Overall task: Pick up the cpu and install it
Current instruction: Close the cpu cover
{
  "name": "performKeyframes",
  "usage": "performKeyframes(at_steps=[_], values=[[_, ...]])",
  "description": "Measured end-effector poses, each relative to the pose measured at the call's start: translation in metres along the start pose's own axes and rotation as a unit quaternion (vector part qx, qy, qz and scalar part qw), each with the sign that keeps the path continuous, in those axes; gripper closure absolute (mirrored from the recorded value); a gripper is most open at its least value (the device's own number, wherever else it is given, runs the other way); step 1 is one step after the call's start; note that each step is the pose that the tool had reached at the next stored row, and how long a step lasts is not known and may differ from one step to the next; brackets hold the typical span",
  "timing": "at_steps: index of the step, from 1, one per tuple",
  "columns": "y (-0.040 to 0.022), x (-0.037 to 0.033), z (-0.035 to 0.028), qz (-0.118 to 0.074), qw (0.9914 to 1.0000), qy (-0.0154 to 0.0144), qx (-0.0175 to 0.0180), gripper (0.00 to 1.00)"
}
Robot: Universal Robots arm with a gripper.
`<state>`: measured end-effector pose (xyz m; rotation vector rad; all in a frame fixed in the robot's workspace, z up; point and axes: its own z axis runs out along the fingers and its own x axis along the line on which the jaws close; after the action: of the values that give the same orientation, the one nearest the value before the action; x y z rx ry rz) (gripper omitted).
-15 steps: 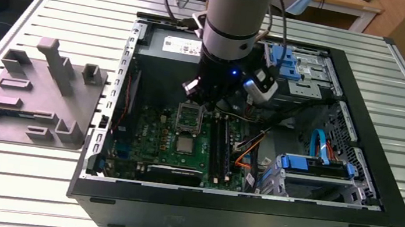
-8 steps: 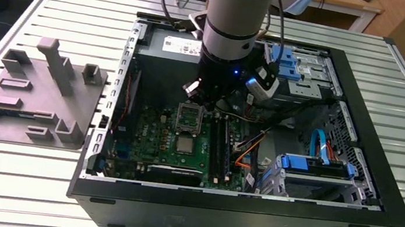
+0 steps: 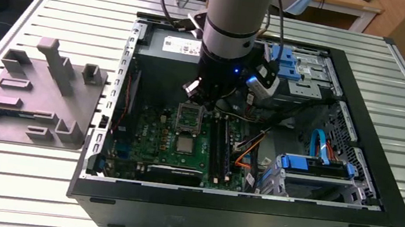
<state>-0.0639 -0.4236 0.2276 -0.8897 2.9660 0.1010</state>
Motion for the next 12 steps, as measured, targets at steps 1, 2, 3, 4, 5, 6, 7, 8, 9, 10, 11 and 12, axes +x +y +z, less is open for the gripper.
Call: performKeyframes(at_steps=[1, 2, 3, 4, 5, 6, 7, 8, 9, 10, 11, 12], values=[[0.0001, 0.0, -0.0011, -0.001, 1.0, 0.0001, -0.0001, 0.9], [0.0001, -0.0001, -0.0018, -0.003, 1.0, 0.0002, -0.0001, 0.9], [0.0002, 0.0, -0.0022, -0.004, 0.99999, 0.0002, -0.0001, 0.9], [0.0003, 0.0001, -0.0025, -0.005, 0.99999, 0.0003, -0.0002, 0.9], [0.0005, 0.0002, -0.0026, -0.007, 0.99997, 0.0005, -0.0001, 0.9], [0.0006, 0.0005, -0.0029, -0.009, 0.99996, 0.0008, 0.0001, 0.9], [0.0007, 0.0006, -0.003, -0.011, 0.99994, 0.0009, 0.0, 0.9], [0.0007, 0.0006, -0.003, -0.011, 0.99994, 0.001, 0.0, 0.9], [0.0008, 0.0008, -0.003, -0.011, 0.99994, 0.0012, 0.0002, 0.9], [0.0009, 0.001, -0.0031, -0.011, 0.99993, 0.0012, 0.0003, 0.9], [0.0009, 0.001, -0.0031, -0.011, 0.99993, 0.0012, 0.0003, 0.9], [0.001, 0.0011, -0.0031, -0.012, 0.99993, 0.0013, 0.0003, 0.9]])
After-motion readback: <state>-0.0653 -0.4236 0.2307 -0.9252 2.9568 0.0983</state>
